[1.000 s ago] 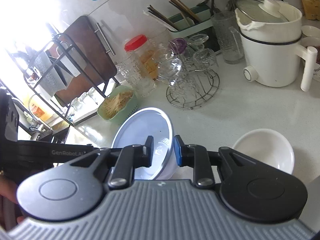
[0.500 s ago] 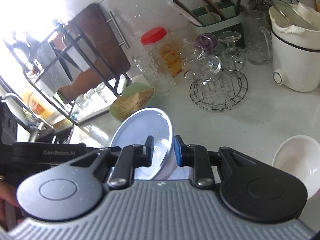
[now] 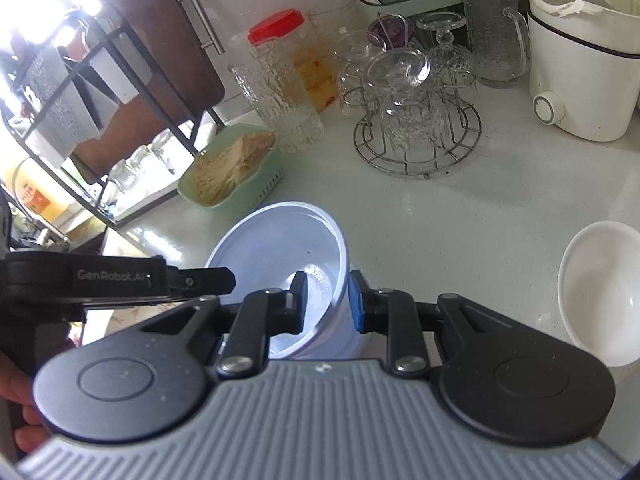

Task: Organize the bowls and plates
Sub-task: 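Lift the bowls and carry them toward the white ceramic bowl, then lower the light-blue bowls onto the counter and open both grippers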

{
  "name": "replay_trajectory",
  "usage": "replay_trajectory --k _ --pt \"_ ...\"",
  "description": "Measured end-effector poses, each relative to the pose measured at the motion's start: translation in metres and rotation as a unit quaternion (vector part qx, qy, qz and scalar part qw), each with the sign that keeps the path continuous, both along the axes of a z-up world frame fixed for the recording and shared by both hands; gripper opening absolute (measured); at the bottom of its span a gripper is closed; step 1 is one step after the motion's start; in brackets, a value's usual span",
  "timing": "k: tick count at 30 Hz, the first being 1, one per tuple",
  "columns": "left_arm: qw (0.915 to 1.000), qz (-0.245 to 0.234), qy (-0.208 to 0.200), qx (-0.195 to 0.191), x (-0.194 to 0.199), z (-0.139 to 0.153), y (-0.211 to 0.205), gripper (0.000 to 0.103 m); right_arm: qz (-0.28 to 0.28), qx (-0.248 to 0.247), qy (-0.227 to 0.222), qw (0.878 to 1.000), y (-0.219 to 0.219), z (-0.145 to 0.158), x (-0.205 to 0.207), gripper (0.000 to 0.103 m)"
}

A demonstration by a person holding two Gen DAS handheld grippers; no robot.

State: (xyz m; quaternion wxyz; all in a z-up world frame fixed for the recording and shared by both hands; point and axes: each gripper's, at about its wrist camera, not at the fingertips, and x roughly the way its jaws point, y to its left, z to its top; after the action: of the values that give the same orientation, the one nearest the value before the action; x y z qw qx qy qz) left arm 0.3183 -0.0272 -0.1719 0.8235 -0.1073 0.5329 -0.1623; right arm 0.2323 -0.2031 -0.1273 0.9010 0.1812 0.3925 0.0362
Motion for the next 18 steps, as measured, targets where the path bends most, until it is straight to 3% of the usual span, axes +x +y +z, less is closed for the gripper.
replay_trajectory --k 3,7,12,13,14,18 --pt "0.9993 -0.022 -0.004 0.029 0.000 -0.004 -0.005 0.027 -0.006 0.009 0.008 1.000 0.000 -0.007 0.000 0.026" --pt "0.9990 -0.023 -0.004 0.039 0.000 -0.007 -0.004 0.027 0.000 0.011 0.014 1.000 0.002 -0.012 0.001 0.026" --pt "0.9978 -0.021 -0.018 0.060 -0.001 0.002 -0.005 0.036 -0.009 0.008 0.002 1.000 -0.005 -0.001 0.003 0.026" --pt "0.9978 -0.022 -0.021 0.058 -0.001 0.005 -0.004 0.037 -0.009 0.007 -0.002 1.000 -0.006 0.002 0.003 0.030" --pt "0.9980 -0.022 -0.023 0.054 -0.001 0.009 -0.004 0.037 -0.008 0.006 -0.007 1.000 -0.008 0.005 0.003 0.041" --pt "0.9988 -0.010 -0.030 0.036 -0.001 0.026 -0.001 0.037 -0.013 -0.014 -0.033 0.999 -0.014 0.022 -0.003 0.045"
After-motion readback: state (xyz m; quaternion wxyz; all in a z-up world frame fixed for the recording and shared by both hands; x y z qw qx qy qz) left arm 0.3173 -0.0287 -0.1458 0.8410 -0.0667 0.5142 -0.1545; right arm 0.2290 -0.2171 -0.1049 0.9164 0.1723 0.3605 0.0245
